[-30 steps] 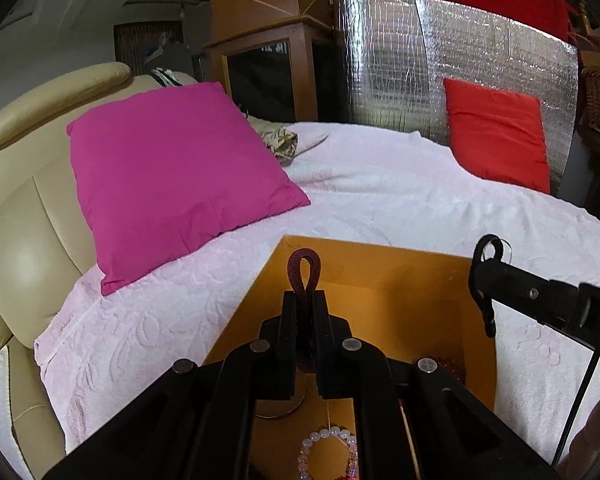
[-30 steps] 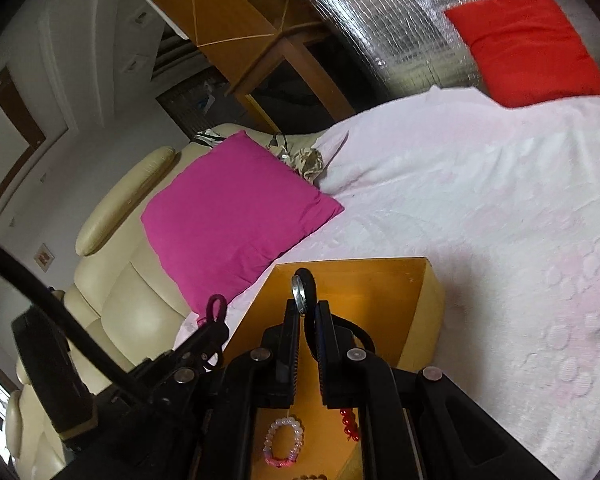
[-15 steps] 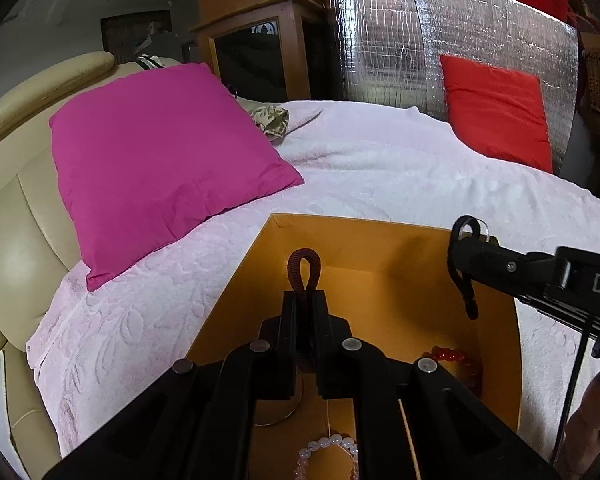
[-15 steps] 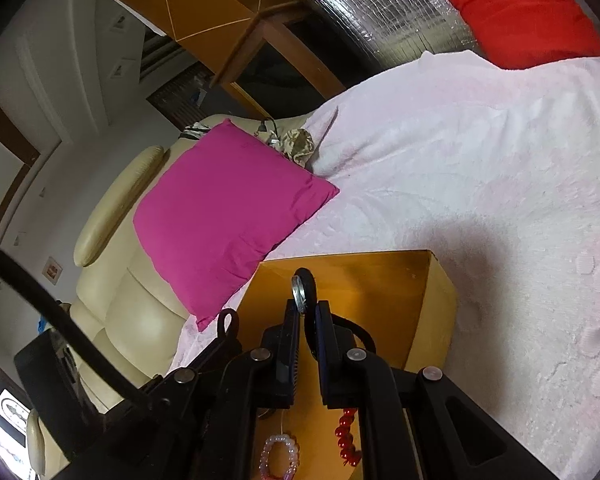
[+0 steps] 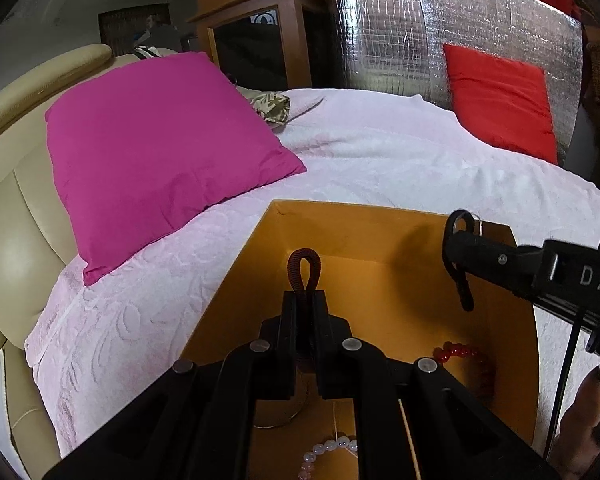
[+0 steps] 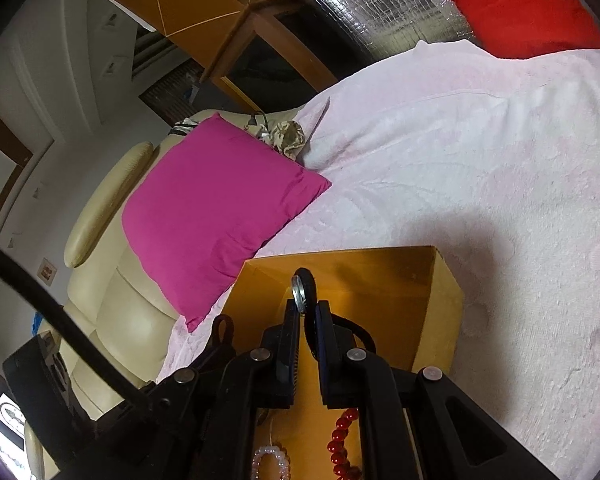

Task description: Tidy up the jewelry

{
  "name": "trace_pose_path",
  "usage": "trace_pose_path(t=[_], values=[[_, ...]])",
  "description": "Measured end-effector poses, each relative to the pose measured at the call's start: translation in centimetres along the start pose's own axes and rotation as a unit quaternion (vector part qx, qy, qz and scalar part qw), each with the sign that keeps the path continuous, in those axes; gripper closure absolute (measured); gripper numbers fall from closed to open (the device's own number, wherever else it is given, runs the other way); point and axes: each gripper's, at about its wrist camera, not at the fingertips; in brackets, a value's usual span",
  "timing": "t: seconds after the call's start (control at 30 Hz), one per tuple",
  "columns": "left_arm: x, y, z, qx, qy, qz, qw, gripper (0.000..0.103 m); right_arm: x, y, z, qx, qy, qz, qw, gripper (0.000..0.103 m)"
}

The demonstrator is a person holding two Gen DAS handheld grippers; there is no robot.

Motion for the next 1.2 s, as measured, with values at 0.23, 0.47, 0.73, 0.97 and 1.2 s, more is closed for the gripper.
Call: trace_pose_path(t=[0.23, 0.47, 0.73, 0.97, 1.2], values=[[0.2, 1.0, -0.2, -0.015, 0.008, 0.005, 0.9998, 0.094, 0.2, 0.2, 0.1, 0.004, 0.005, 0.001, 1.0, 0.094], [0.7, 1.1, -0.2, -0.031, 0.009, -0.002, 0.9995, 0.044, -0.1, 0.1, 0.2, 0.007, -0.001, -0.006, 1.0, 0.076], [0.5, -4.6, 1.2, 0.022, 0.001, 0.002, 0.9998, 0.032, -0.9, -4.0, 0.6, 0.034, 0.011, 0.009, 0.999, 0.036], [-0.9, -13.7, 1.4, 0.085, 0.002, 0.046, 0.9953, 0.01, -5.0, -12.7, -1.8, 0.044, -0.078, -0.043, 0.995, 0.036], [-4.0, -24.4, -1.2, 0.12, -0.009, 0.083, 0.9893, 0.003, -10.4, -23.0, -7.2, 0.039, -0.163, -0.111, 0.98, 0.036]])
Point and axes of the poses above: each gripper's, at about its wrist camera, not at the fingertips, and y roughly the way its jaws point, x to its right, z to its top, and after that the axes turned 8 degrees about x, right-handed
